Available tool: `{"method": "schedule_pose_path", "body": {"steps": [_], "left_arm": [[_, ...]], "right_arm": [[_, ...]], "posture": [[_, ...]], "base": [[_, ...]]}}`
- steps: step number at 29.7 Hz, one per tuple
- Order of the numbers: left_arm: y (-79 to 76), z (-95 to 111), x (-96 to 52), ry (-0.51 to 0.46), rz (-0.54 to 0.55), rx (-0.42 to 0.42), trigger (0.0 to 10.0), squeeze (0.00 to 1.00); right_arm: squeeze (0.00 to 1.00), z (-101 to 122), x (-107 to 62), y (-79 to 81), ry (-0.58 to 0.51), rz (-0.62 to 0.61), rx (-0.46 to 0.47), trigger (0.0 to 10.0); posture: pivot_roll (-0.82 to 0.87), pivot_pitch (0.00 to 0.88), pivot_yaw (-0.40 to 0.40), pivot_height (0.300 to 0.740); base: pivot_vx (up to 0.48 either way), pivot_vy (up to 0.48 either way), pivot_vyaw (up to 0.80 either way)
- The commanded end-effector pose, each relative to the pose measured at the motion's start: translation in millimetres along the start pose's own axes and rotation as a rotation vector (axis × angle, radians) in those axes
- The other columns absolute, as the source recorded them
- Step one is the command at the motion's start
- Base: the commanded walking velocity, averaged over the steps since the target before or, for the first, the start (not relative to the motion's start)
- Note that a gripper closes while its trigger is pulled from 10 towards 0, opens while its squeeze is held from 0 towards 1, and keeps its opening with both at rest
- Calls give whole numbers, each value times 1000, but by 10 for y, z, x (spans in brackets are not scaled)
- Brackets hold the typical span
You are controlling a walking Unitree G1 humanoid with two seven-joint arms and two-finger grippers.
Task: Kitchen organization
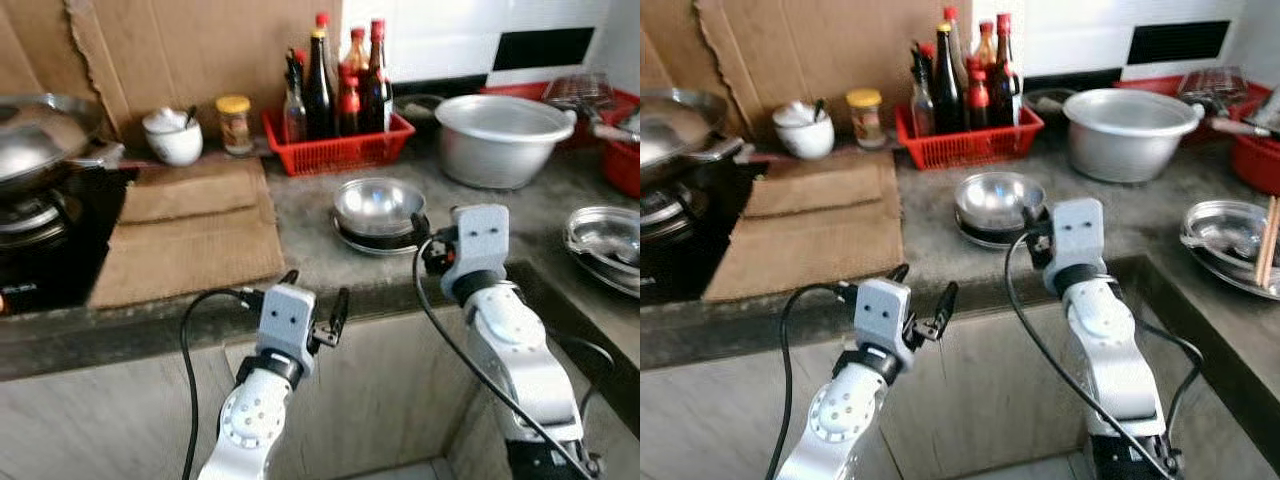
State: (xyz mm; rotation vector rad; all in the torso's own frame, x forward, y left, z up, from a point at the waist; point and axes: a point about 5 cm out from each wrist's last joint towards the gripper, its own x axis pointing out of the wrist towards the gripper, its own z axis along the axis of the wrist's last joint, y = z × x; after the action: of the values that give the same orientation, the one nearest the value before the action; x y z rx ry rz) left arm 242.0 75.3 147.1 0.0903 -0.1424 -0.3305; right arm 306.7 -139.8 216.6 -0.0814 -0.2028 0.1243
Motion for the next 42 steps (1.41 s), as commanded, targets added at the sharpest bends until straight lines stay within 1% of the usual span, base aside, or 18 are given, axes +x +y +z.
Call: {"method": "schedule_pose_path", "body": {"steps": [1, 2, 3, 4, 5, 12, 13, 15, 18, 20, 22, 24, 25, 28, 36, 37, 41, 42], "left_arm": [[50, 7, -1, -1, 16, 6, 10000, 0], [42, 15, 3, -6, 14, -8, 10000, 0], [40, 18, 4, -9, 18, -23, 10000, 0], [38, 16, 6, -7, 20, -34, 10000, 0], [30, 14, 8, -7, 15, -42, 10000, 0], [3, 1, 1, 2, 0, -33, 10000, 0], [-5, -7, -2, 7, -2, -33, 10000, 0], [-8, -12, -4, 10, -4, -32, 10000, 0], [-20, -15, -9, 14, -8, -47, 10000, 0], [-29, -15, -14, 13, -9, -47, 10000, 0], [-33, -15, -15, 13, -9, -46, 10000, 0], [-42, -15, -21, 13, -9, -47, 10000, 0], [-42, -15, -21, 13, -9, -47, 10000, 0], [-48, -15, -27, 13, -9, -45, 10000, 0], [-54, -33, -48, 21, -4, -46, 10000, 0], [-55, -35, -53, 23, -2, -46, 10000, 0], [-55, -39, -55, 25, -2, -46, 10000, 0], [-56, -48, -54, 29, -1, -46, 10000, 0]], "right_arm": [[1000, -12, 38, 36, 17, 13, 21, 10000], [1000, 19, 83, 16, 19, 8, 18, 10000], [898, 34, 113, 1, 27, 5, 21, 10000], [576, 44, 134, -11, 33, 3, 23, 10000], [0, 62, 165, -34, 37, -6, 23, 10000], [0, 68, 319, -158, 111, -102, 49, 10000], [0, 56, 373, -176, 154, -123, 45, 10000], [0, 53, 394, -180, 170, -128, 38, 10000], [0, 66, 483, -170, 268, -66, 104, 10000], [0, 100, 568, -221, 308, -80, 122, 10000], [0, 113, 599, -241, 319, -88, 132, 10000], [0, 113, 684, -285, 380, -112, 139, 10000], [0, 113, 684, -285, 380, -112, 139, 10000], [0, 135, 788, -312, 440, -130, 125, 10000], [0, 132, 862, -349, 516, -172, 115, 10000], [0, 134, 873, -338, 536, -169, 143, 10000], [0, 144, 885, -319, 559, -161, 170, 10000], [0, 195, 911, -288, 595, -134, 205, 10000]], "posture": [[48, 27, -36, 740], [49, 27, -37, 740], [49, 27, -37, 740], [47, 29, -37, 740], [46, 28, -38, 740], [47, 32, -43, 740], [48, 33, -45, 740], [48, 33, -45, 740], [52, 35, -52, 740], [53, 34, -55, 740], [53, 34, -55, 740], [55, 34, -61, 740], [55, 34, -61, 740], [57, 34, -66, 740], [63, 33, -73, 740], [62, 31, -75, 740], [62, 33, -75, 740], [60, 30, -71, 740]], "base": [[262, 0, 0], [0, 0, 0], [0, 0, 0], [0, 0, 0], [0, 0, 0], [0, 0, 0], [0, 0, 0], [0, 0, 0], [0, 0, 0], [0, 0, 0], [0, 0, 0], [0, 0, 0], [0, 0, 0], [0, 0, 0], [0, 0, 0], [0, 0, 0], [0, 0, 0], [0, 0, 0]]}}
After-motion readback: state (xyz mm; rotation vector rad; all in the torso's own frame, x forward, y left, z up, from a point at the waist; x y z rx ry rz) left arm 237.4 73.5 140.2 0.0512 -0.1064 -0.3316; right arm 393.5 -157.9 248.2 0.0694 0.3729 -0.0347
